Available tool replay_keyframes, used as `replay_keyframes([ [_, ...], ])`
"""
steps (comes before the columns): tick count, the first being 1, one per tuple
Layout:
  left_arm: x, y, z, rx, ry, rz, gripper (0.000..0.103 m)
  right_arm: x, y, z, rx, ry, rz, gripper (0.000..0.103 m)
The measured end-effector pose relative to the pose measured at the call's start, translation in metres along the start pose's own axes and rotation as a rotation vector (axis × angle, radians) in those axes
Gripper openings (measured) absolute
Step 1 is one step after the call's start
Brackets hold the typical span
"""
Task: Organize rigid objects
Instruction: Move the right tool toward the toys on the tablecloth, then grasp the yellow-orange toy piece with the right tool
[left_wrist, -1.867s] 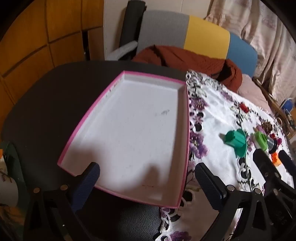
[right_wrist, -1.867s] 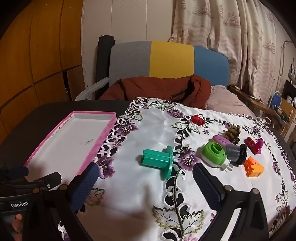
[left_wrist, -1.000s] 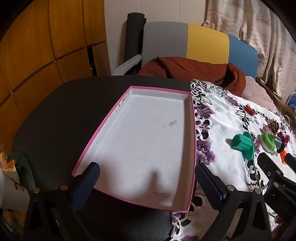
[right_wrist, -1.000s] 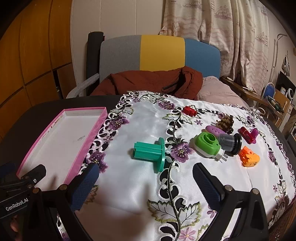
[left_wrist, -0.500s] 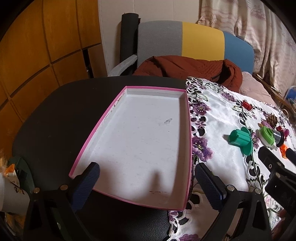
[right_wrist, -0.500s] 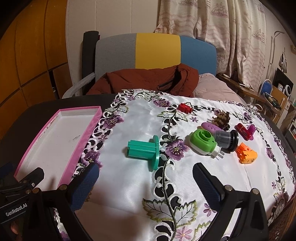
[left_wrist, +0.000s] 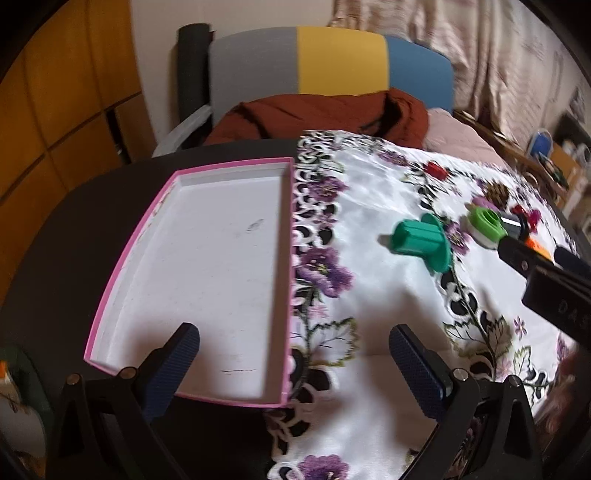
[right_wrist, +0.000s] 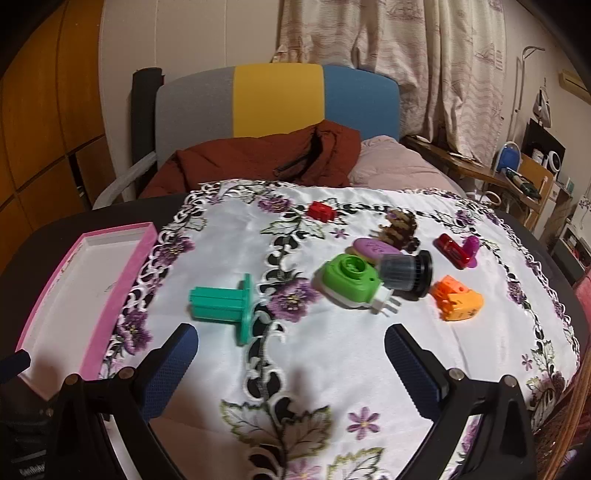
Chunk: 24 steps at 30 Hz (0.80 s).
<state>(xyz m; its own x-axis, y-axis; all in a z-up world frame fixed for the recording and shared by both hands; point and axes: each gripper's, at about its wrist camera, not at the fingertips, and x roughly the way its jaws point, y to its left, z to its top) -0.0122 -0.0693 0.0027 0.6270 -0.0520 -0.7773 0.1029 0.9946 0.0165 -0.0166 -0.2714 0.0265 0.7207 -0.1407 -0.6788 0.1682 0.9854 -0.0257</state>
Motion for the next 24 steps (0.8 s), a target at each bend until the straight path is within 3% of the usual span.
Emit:
replay_keyframes([
  [8, 0.002, -0.032, 0.004, 0.098, 0.032, -0.097, 0.103, 0.006, -0.022, -0.003, 0.049, 0.02, -0.037, 0.103],
  [14, 0.01, -0.053, 0.003, 0.098, 0.118, -0.262, 0.103, 0.017, -0.056, 0.0, 0.155, 0.087, -0.043, 0.103],
  [21, 0.002, -0.067, 0.004, 0.103, 0.056, -0.317, 0.103, 0.023, -0.09, 0.009, 0.169, 0.078, -0.139, 0.103],
  [24, 0.004, -0.069, 0.008, 0.081, 0.073, -0.348, 0.103, 0.027, -0.103, 0.015, 0.181, 0.081, -0.176, 0.102],
])
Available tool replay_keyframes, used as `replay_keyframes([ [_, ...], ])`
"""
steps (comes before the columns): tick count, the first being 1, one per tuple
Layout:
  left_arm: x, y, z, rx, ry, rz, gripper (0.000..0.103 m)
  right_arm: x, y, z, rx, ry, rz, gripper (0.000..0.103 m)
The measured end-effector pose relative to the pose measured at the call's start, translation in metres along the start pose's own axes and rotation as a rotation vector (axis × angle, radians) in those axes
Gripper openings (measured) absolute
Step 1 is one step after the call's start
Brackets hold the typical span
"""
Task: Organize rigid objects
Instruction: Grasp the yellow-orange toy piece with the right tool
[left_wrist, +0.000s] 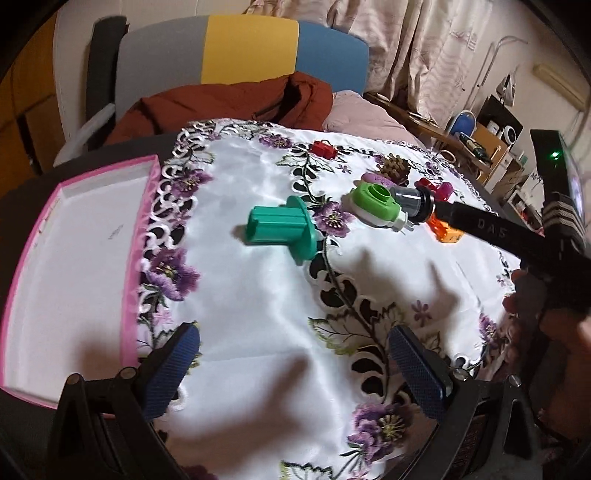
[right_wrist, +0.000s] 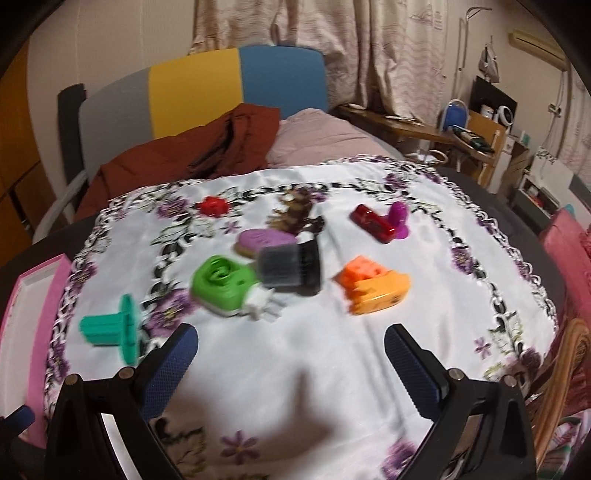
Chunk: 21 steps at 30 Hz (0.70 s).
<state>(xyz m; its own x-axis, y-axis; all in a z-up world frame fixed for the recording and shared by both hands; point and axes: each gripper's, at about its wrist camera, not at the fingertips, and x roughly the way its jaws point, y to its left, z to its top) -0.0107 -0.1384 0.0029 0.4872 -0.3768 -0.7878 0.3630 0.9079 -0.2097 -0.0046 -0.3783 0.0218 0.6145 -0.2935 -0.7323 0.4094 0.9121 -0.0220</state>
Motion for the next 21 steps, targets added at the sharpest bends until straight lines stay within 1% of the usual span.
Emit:
replay_keyframes([
  [2, 0.002, 0.001, 0.0, -0.016, 0.008, -0.016, 0.103, 0.003, -0.009, 0.008, 0.015, -0.003, -0.026, 0.102],
  [5, 0.003, -0.001, 0.001, -0.005, -0.004, 0.002, 0.103, 0.014, -0.028, 0.023, 0.053, 0.021, -0.022, 0.101],
  [7, 0.002, -0.005, 0.002, 0.032, -0.033, 0.008, 0.103, 0.026, -0.046, 0.033, 0.086, 0.049, -0.037, 0.097],
  [9, 0.002, -0.008, 0.004, 0.055, -0.034, -0.002, 0.103, 0.043, -0.068, 0.042, 0.139, 0.096, -0.054, 0.093],
  [11, 0.006, -0.008, 0.004, 0.043, -0.014, -0.018, 0.103, 0.058, -0.088, 0.047, 0.19, 0.151, -0.057, 0.088],
  [12, 0.01, -0.008, 0.005, 0.033, 0.012, -0.023, 0.103, 0.068, -0.098, 0.048, 0.222, 0.181, -0.055, 0.086],
  [14, 0.017, -0.008, 0.006, 0.02, 0.059, -0.047, 0.103, 0.081, -0.112, 0.048, 0.276, 0.217, -0.034, 0.084],
  [15, 0.018, -0.008, 0.007, 0.012, 0.06, -0.059, 0.103, 0.087, -0.118, 0.048, 0.301, 0.229, -0.015, 0.083],
  [17, 0.017, -0.009, 0.008, 0.012, 0.043, -0.04, 0.103, 0.096, -0.124, 0.047, 0.331, 0.243, 0.02, 0.082],
  [19, 0.017, -0.011, 0.011, 0.024, 0.025, -0.008, 0.103, 0.102, -0.121, 0.049, 0.33, 0.252, 0.043, 0.076],
  [21, 0.019, -0.011, 0.014, 0.028, 0.018, 0.009, 0.103, 0.111, -0.116, 0.052, 0.299, 0.268, 0.028, 0.076],
])
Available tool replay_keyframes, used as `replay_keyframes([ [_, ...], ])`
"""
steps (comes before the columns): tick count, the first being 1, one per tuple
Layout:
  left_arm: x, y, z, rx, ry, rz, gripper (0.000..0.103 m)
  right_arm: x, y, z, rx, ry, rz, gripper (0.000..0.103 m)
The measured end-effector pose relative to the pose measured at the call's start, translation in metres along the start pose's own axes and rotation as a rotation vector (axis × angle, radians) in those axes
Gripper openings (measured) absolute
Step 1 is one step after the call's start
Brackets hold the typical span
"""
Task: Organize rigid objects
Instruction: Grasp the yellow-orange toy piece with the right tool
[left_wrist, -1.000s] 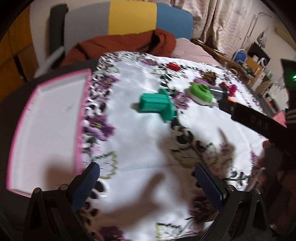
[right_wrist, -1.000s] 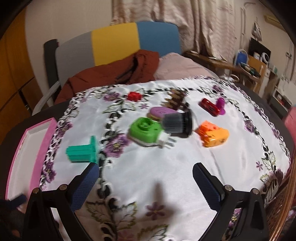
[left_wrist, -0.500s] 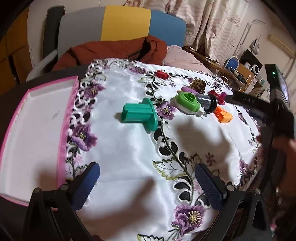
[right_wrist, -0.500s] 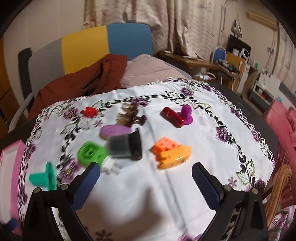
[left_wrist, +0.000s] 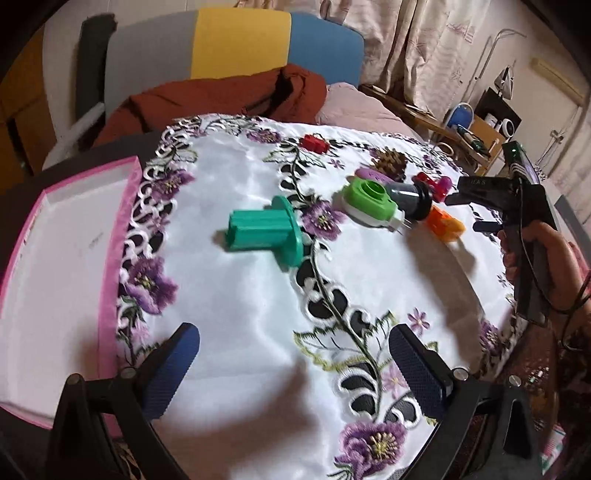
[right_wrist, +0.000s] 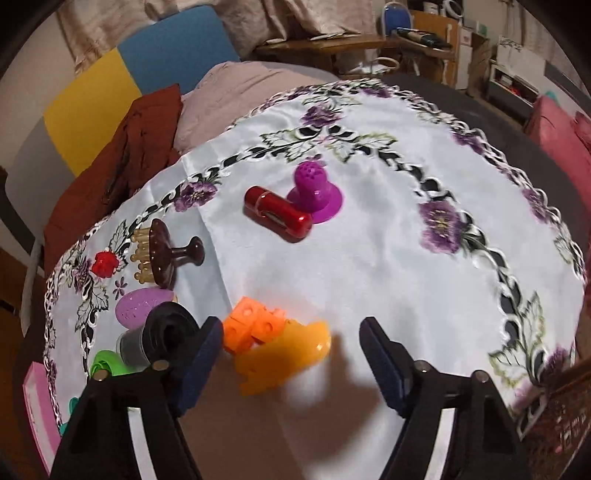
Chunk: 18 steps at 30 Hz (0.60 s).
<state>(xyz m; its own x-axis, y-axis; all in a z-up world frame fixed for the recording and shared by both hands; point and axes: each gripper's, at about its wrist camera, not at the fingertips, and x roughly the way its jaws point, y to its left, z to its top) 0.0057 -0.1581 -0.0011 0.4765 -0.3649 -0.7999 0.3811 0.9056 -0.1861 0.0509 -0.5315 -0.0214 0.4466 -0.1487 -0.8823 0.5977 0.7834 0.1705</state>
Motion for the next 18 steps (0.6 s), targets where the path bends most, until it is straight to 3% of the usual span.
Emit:
replay_keyframes([
  [3, 0.004, 0.003, 0.005, -0.014, 0.005, 0.004, 0.103, 0.016, 0.007, -0.001, -0.042, 0.043, -0.038, 0.076],
  [12, 0.017, 0.009, 0.018, -0.037, -0.013, 0.059, 0.103, 0.025, -0.002, -0.012, 0.033, 0.129, 0.114, 0.076],
  [14, 0.017, 0.01, 0.022, -0.041, -0.016, 0.057, 0.103, 0.021, 0.0, -0.011, 0.016, 0.107, 0.122, 0.066],
  [16, 0.017, 0.011, 0.023, -0.046, -0.021, 0.058, 0.103, 0.017, -0.001, -0.008, 0.029, 0.089, 0.152, 0.045],
  [18, 0.015, 0.012, 0.024, -0.047, -0.028, 0.059, 0.103, 0.016, -0.005, -0.008, 0.04, 0.088, 0.166, 0.042],
])
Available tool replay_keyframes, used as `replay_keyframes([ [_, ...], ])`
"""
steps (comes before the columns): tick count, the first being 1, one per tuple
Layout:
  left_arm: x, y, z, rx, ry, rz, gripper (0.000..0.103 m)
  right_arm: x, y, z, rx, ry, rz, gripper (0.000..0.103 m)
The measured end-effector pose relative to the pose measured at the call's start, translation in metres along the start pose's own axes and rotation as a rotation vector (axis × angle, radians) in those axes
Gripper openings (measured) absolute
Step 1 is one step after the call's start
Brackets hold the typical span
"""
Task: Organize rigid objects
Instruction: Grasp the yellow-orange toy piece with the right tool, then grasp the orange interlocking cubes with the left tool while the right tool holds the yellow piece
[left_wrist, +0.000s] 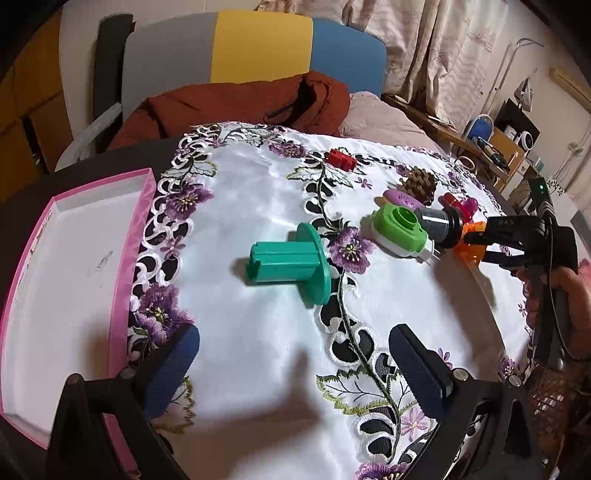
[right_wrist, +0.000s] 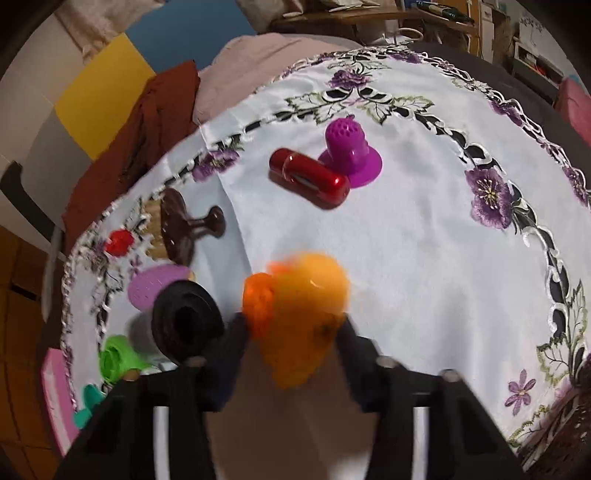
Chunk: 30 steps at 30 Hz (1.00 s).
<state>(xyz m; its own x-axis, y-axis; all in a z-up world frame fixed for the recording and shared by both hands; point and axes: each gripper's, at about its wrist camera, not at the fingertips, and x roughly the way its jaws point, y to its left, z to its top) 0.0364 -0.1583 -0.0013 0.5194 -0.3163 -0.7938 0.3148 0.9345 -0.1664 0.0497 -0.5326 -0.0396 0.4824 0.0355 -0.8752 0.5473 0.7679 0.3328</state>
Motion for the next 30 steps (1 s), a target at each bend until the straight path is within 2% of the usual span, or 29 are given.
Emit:
replay_keyframes([
  [2, -0.001, 0.001, 0.0, -0.001, -0.007, 0.007, 0.103, -0.005, -0.005, -0.003, 0.028, -0.004, 0.034, 0.039],
  [3, -0.001, 0.003, 0.0, -0.004, -0.008, 0.012, 0.103, -0.007, -0.007, -0.004, 0.04, -0.01, 0.046, 0.03],
  [6, 0.002, 0.009, 0.001, -0.022, -0.002, 0.021, 0.103, -0.011, -0.005, -0.014, 0.052, -0.004, 0.097, 0.025],
  [12, 0.004, 0.016, 0.004, -0.016, -0.013, 0.054, 0.103, -0.022, 0.019, -0.033, -0.019, -0.016, 0.176, 0.025],
  [15, 0.004, 0.02, 0.005, -0.023, -0.017, 0.062, 0.103, -0.027, 0.024, -0.035, -0.025, -0.017, 0.278, 0.025],
  [20, 0.008, 0.021, 0.003, -0.03, -0.01, 0.067, 0.103, -0.056, 0.031, -0.034, -0.067, -0.158, 0.305, 0.024],
  [26, 0.011, 0.016, 0.002, -0.026, -0.006, 0.045, 0.103, -0.075, 0.025, -0.031, -0.025, -0.247, 0.426, 0.024],
  [29, 0.012, 0.009, 0.003, -0.005, -0.008, 0.04, 0.103, -0.074, 0.023, -0.03, -0.014, -0.23, 0.471, 0.024],
  [30, 0.013, 0.007, 0.003, -0.002, -0.005, 0.035, 0.103, -0.072, 0.025, -0.03, -0.019, -0.217, 0.439, 0.024],
])
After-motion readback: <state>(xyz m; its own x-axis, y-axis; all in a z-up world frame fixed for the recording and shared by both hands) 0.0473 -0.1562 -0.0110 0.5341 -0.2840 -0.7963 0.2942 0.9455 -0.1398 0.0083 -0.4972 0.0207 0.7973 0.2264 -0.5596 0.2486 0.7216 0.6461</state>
